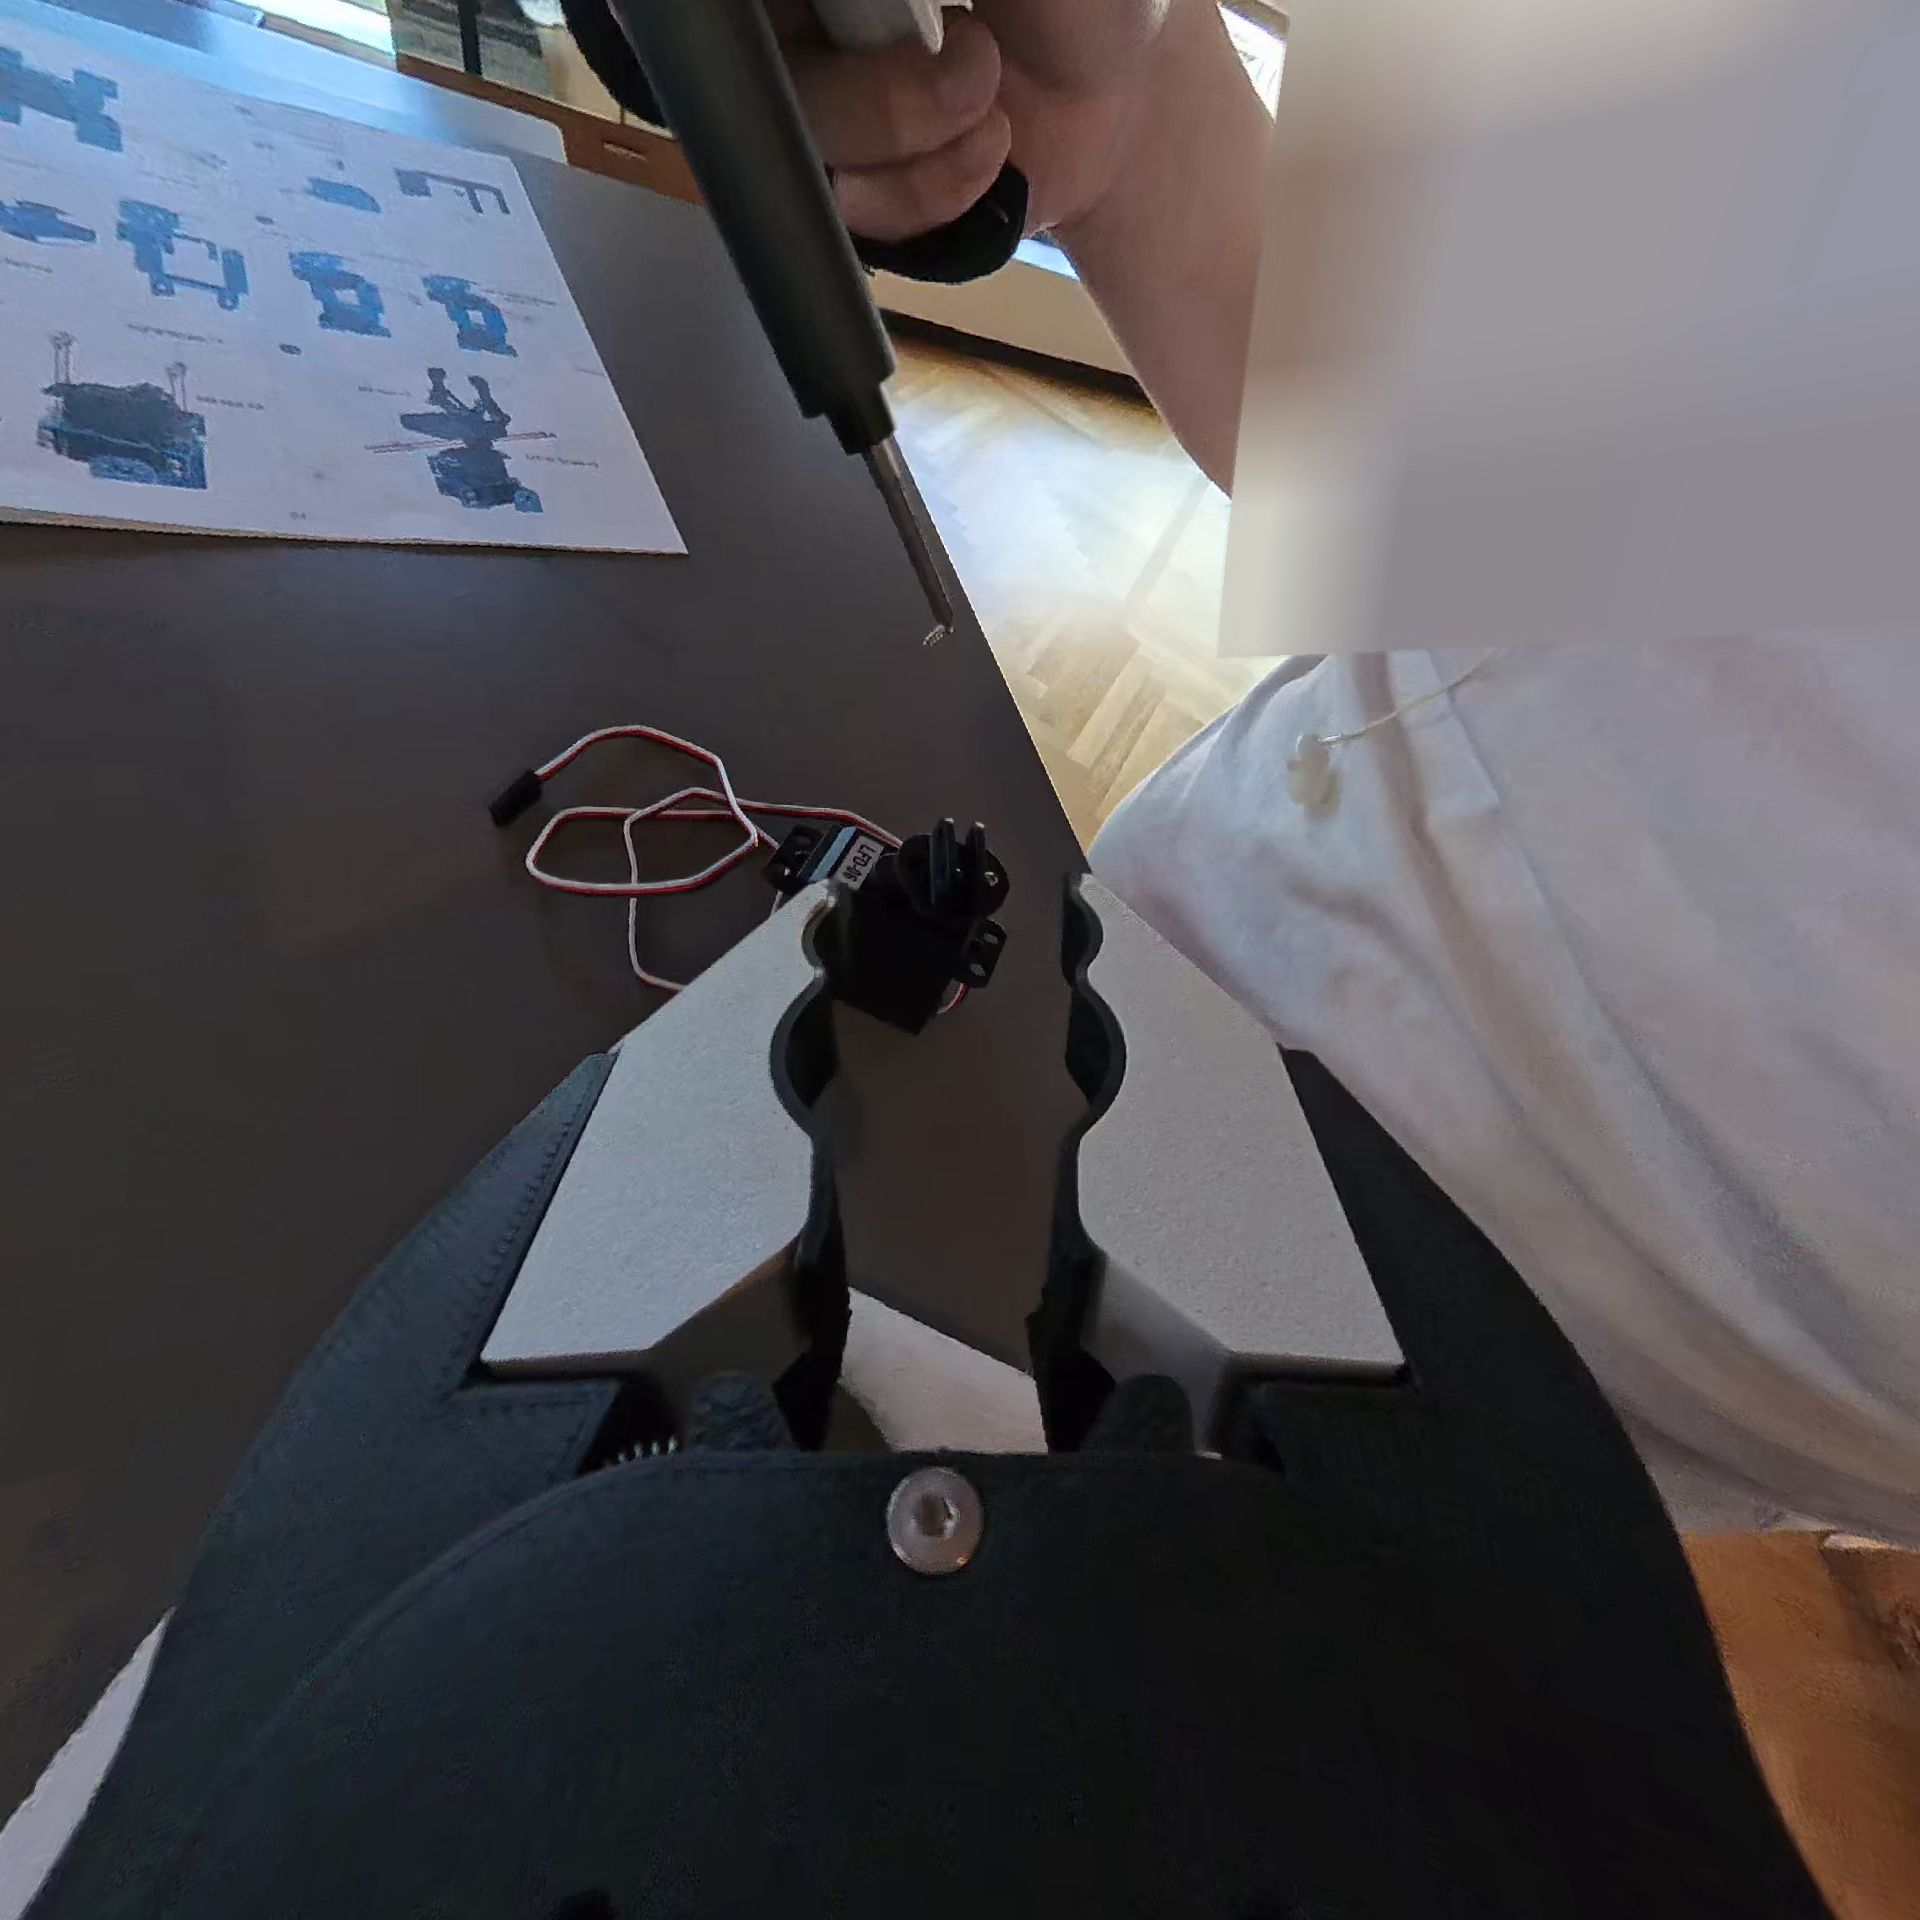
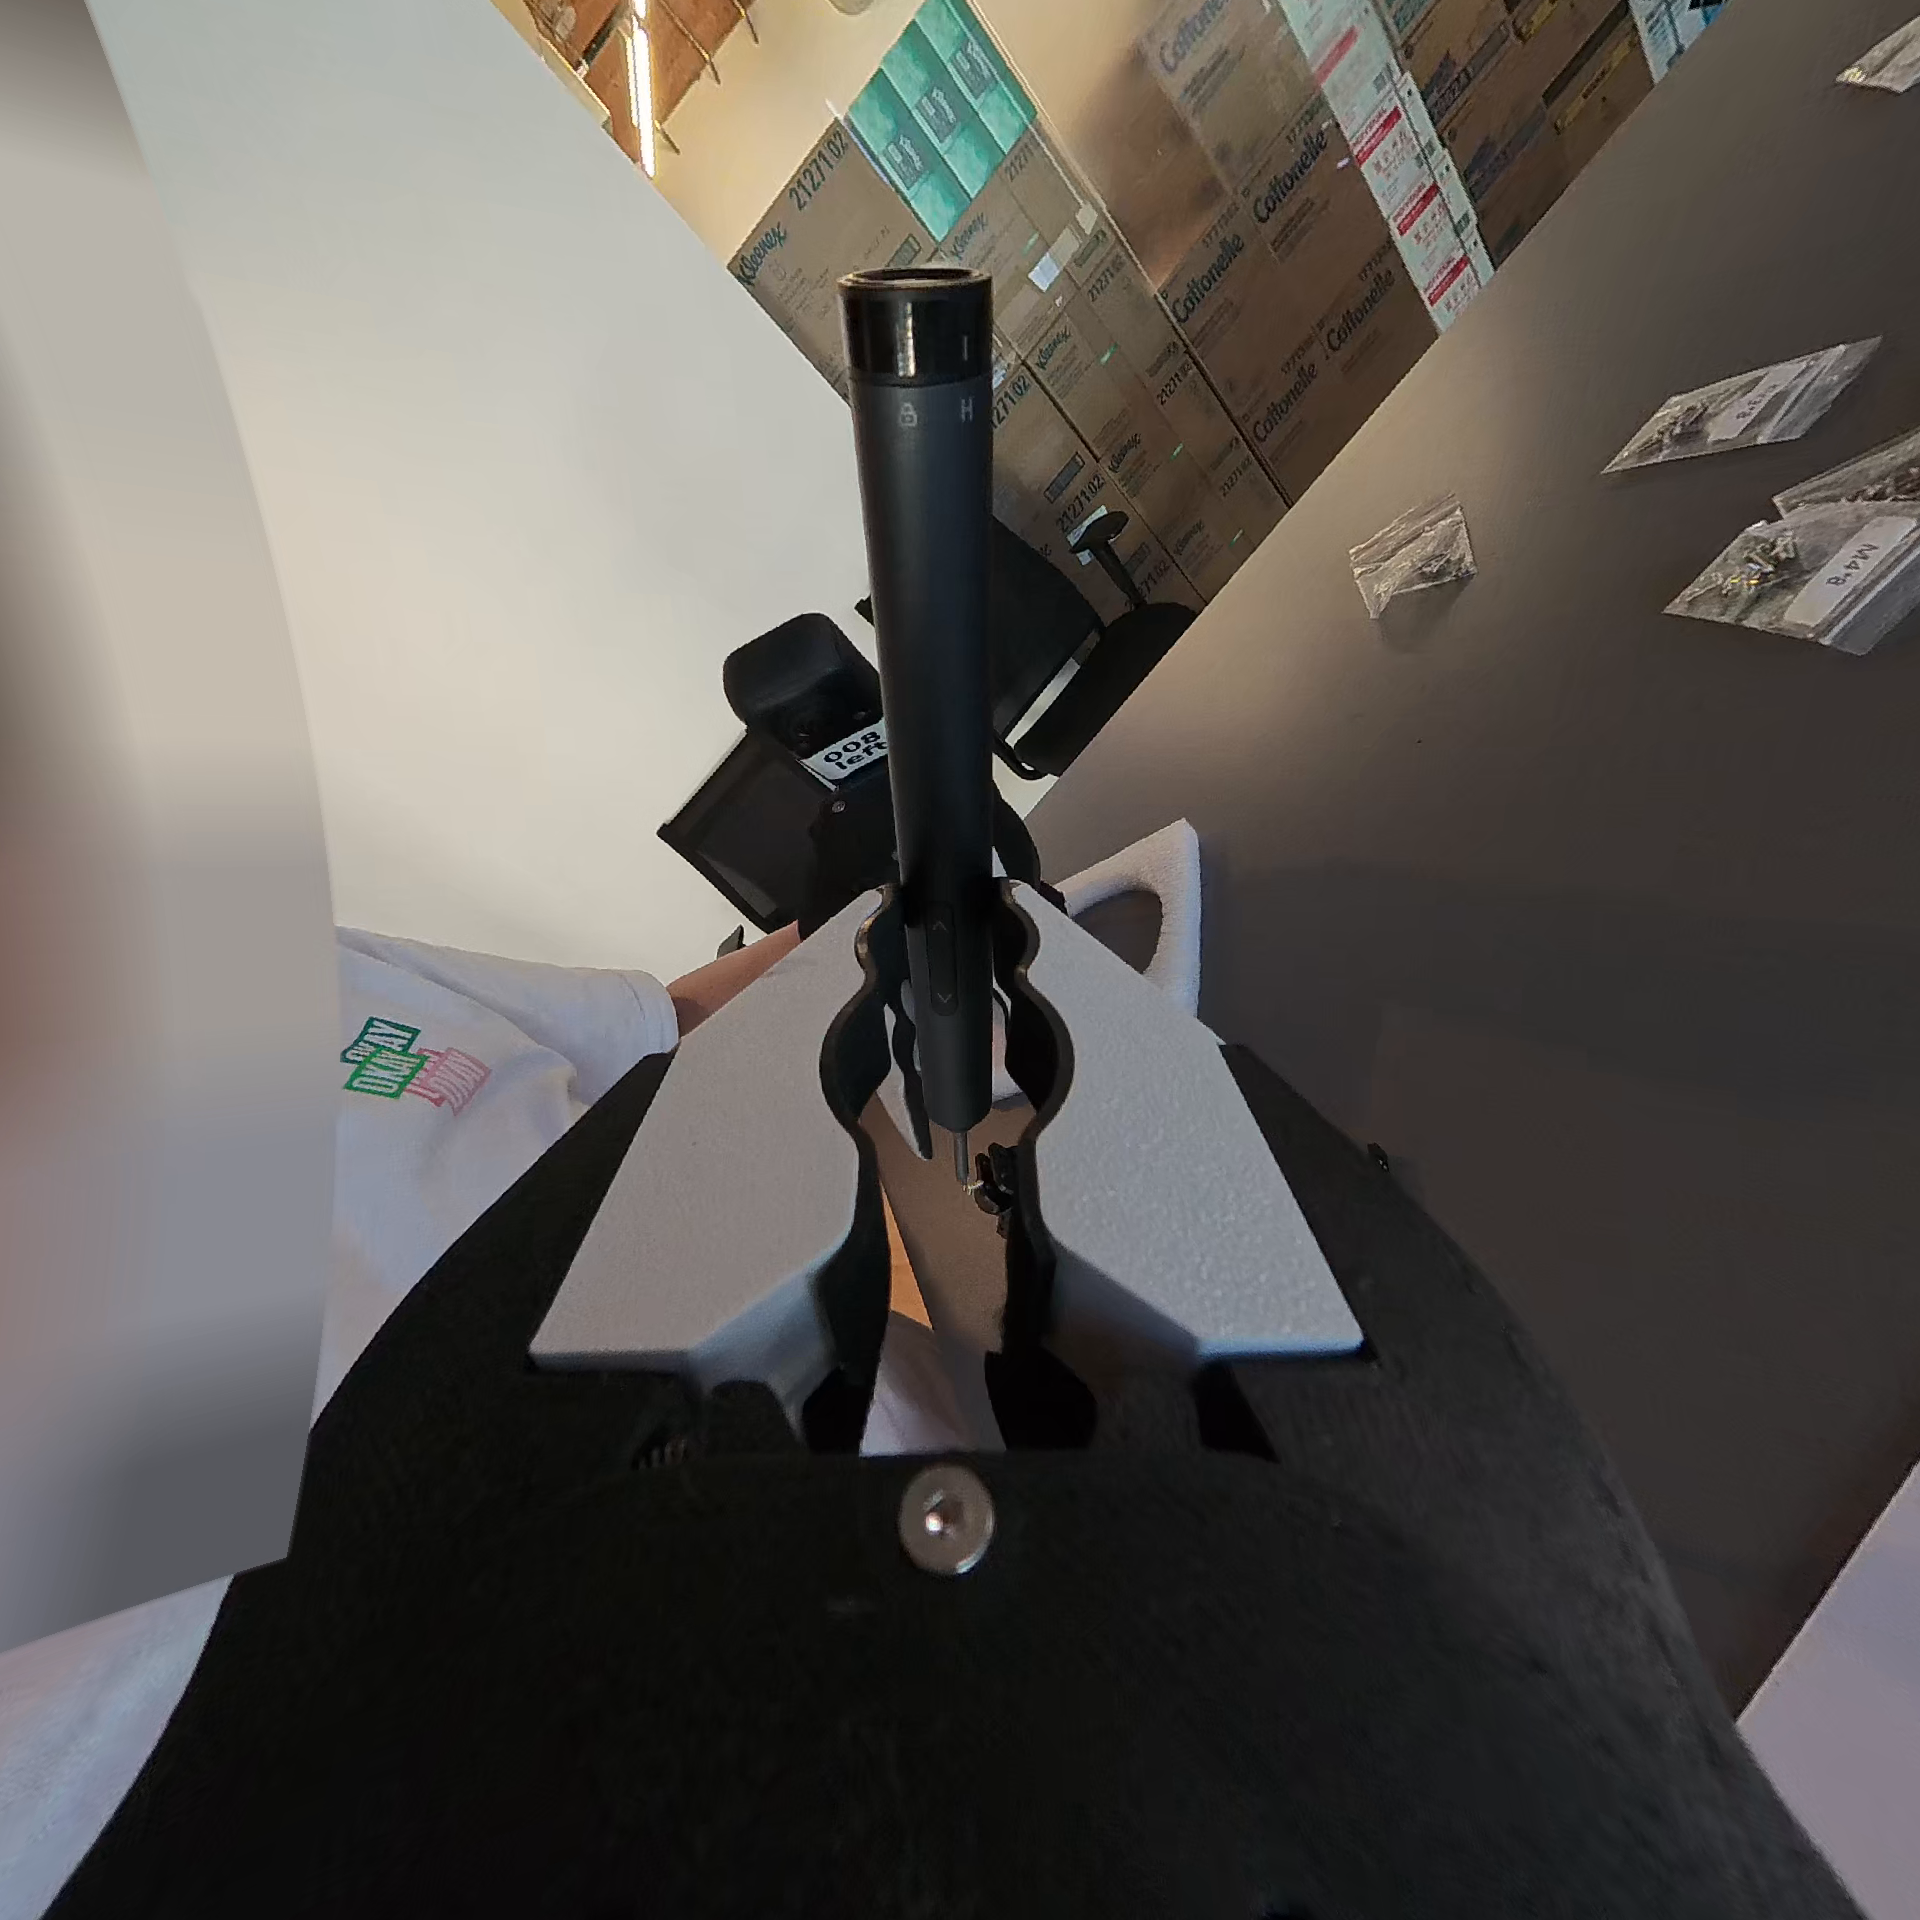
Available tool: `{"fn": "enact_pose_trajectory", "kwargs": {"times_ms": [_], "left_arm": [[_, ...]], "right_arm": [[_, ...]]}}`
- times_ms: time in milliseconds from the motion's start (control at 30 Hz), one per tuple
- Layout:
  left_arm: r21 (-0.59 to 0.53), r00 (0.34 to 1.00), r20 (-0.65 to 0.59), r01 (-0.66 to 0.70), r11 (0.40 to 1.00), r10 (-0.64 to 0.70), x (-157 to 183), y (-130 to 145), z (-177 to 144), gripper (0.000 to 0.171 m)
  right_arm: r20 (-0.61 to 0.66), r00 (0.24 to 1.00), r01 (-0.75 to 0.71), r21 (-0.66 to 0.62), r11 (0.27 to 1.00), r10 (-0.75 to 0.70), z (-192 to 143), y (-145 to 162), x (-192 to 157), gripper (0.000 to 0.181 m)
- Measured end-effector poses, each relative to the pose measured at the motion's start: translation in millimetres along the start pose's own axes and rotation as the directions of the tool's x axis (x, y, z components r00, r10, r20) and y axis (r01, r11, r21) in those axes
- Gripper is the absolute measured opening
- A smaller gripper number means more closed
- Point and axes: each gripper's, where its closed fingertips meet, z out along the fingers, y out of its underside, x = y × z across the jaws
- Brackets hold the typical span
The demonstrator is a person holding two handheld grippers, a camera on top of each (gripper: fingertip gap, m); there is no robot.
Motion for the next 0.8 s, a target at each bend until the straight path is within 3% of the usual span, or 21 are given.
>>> {"fn": "enact_pose_trajectory", "kwargs": {"times_ms": [400,800], "left_arm": [[-0.045,0.994,0.031,-0.101,0.994,0.103,7,-1,12,0.040],[-0.016,0.997,0.023,-0.075,0.997,0.076,8,-1,13,0.037]], "right_arm": [[0.002,1.000,0.004,-0.003,1.000,-0.004,2,-2,0,0.015],[0.007,1.000,-0.003,-0.014,1.000,0.003,1,1,6,0.015]]}}
